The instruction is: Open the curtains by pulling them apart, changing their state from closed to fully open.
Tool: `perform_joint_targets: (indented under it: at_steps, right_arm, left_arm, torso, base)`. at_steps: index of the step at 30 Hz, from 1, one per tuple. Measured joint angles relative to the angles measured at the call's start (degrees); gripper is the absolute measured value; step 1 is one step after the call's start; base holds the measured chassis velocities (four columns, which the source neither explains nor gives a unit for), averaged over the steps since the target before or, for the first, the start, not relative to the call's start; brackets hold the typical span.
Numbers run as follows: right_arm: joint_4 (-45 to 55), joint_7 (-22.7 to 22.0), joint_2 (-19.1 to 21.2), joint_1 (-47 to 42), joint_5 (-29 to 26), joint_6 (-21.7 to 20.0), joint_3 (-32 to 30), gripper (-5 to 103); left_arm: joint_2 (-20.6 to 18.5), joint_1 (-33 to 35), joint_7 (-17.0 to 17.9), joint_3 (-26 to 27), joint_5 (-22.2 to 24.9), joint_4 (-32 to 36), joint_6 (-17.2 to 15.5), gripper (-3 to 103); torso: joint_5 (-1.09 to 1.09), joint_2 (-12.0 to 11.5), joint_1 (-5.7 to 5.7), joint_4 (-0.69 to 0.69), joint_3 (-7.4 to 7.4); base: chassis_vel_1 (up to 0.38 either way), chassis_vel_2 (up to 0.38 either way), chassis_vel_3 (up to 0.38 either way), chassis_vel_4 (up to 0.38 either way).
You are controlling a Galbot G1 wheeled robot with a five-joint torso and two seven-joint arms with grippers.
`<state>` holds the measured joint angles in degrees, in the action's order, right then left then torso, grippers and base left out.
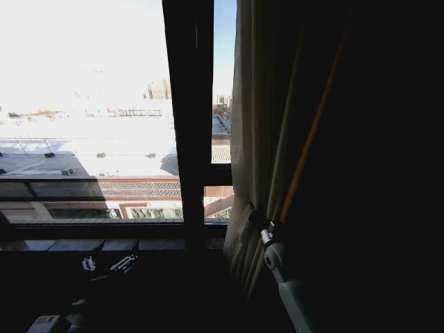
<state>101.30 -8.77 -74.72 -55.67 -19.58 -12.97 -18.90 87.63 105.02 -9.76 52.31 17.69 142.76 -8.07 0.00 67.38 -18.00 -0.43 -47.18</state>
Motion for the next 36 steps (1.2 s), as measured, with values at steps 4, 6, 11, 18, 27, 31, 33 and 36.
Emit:
perform_joint_targets:
  at_steps: [4, 6, 11, 18, 27, 31, 33, 36]
  right_arm:
    - [-0.4, 0.1, 0.0, 0.0, 0.7, 0.5, 0.0, 0]
    - [-0.5, 0.1, 0.0, 0.0, 0.9, 0.6, 0.0, 0]
    - [-1.3, -0.1, -0.1, 0.1, 1.5, 0.6, -0.9, 0]
    - [-3.0, -1.9, -0.5, 0.8, 3.2, 0.6, -4.4, 0]
    - [-4.4, -5.6, -0.4, 1.6, 3.7, 0.3, -10.2, 0]
    - [-4.3, -5.9, 0.0, 1.0, 3.8, 0.2, -12.0, 0]
    - [-3.8, -5.8, 0.2, 0.6, 4.0, 0.1, -12.2, -3]
    - [-2.1, -4.6, 0.5, -0.7, 4.8, -0.8, -12.1, 6]
  left_arm:
    - [0.1, -0.1, 0.0, -0.1, 0.0, -0.2, 0.1, 100]
    - [0.1, -0.1, 0.0, -0.1, 0.0, -0.3, 0.1, 100]
    - [0.1, -0.2, -0.1, -0.3, 0.0, -0.6, 0.1, 100]
    - [0.1, -0.2, -0.1, -0.2, -0.1, -0.7, 0.3, 100]
    - [0.3, -0.1, -0.1, -0.2, -0.1, -0.7, 0.5, 100]
    - [0.4, -0.1, -0.1, -0.2, -0.1, -0.8, 0.6, 100]
    - [0.4, -0.1, -0.2, -0.3, -0.1, -0.8, 0.6, 100]
    - [0.5, -0.1, -0.2, -0.4, -0.1, -0.8, 0.6, 100]
  torso:
    - [0.02, 0.0, 0.01, -0.02, 0.00]
    - [0.03, 0.0, 0.01, -0.02, 0.00]
    - [0.04, 0.0, 0.02, -0.03, 0.00]
    - [0.00, 0.0, 0.00, 0.01, -0.01]
    - [0.02, 0.0, 0.01, -0.01, -0.01]
    - [0.00, 0.0, 0.01, -0.01, -0.01]
    - [0.00, 0.0, 0.00, -0.01, -0.01]
    - [0.04, 0.0, 0.00, -0.02, -0.02]
  base:
    - [-0.221, -0.192, 0.194, 0.221]
    - [-0.202, -0.165, 0.141, 0.185]
    - [-0.037, -0.042, 0.063, 0.052]
    - [0.027, 0.021, -0.022, -0.031]
    - [0.000, 0.000, 0.000, 0.000]
    - [0.000, 0.000, 0.000, 0.000]
    - [0.000, 0.000, 0.000, 0.000]
    - [0.000, 0.000, 0.000, 0.000]
